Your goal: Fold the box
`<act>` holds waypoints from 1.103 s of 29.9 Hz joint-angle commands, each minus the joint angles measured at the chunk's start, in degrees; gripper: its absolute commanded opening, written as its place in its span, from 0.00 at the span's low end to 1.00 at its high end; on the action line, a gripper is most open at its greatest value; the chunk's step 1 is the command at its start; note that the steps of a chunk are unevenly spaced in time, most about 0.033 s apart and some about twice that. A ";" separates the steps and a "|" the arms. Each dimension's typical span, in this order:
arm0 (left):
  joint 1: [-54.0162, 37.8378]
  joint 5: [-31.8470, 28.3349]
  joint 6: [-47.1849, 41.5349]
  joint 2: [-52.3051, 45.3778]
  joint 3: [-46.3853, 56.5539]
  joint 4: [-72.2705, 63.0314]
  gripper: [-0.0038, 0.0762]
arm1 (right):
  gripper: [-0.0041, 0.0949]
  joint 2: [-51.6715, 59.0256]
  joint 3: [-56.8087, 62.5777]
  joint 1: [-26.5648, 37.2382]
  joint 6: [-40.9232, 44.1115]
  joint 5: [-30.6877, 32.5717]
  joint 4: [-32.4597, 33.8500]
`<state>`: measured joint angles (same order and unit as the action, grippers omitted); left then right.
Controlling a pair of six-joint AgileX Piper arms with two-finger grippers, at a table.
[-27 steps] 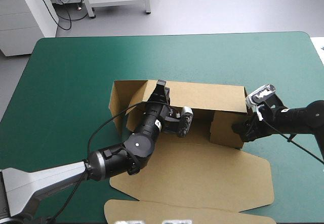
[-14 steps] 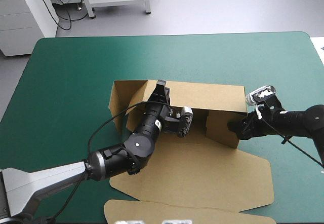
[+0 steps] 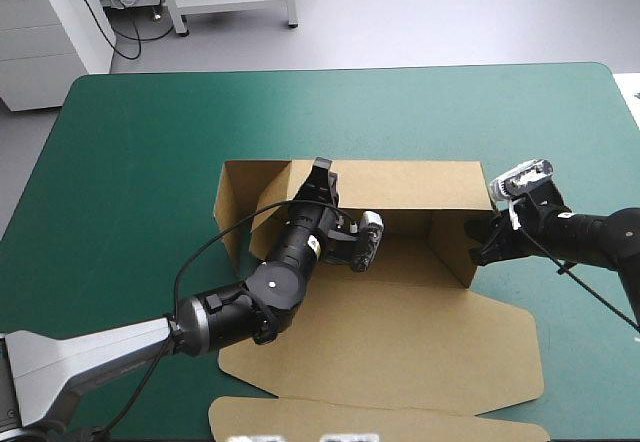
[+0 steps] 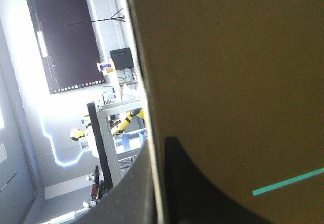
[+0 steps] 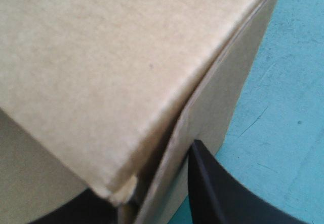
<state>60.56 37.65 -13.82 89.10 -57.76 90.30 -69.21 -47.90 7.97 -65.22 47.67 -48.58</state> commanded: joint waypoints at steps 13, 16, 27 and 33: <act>0.56 -1.68 0.37 -0.56 0.17 -4.96 0.04 | 0.05 0.99 -1.36 -17.31 22.58 -16.93 16.28; 0.56 -1.68 0.37 -0.56 0.17 -4.96 0.04 | 0.05 0.99 -1.36 -17.77 26.10 -17.34 18.57; 0.56 -1.79 -0.18 -0.56 0.17 -4.96 0.04 | 0.05 0.99 -1.36 -17.77 29.43 -17.23 18.01; 0.56 -1.64 -6.42 -0.56 0.17 -4.96 0.19 | 0.05 0.99 -1.36 -17.77 29.78 -17.12 18.13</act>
<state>60.50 40.65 -16.77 89.10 -57.64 88.83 -69.26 -47.96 -8.65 -35.17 27.75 -27.65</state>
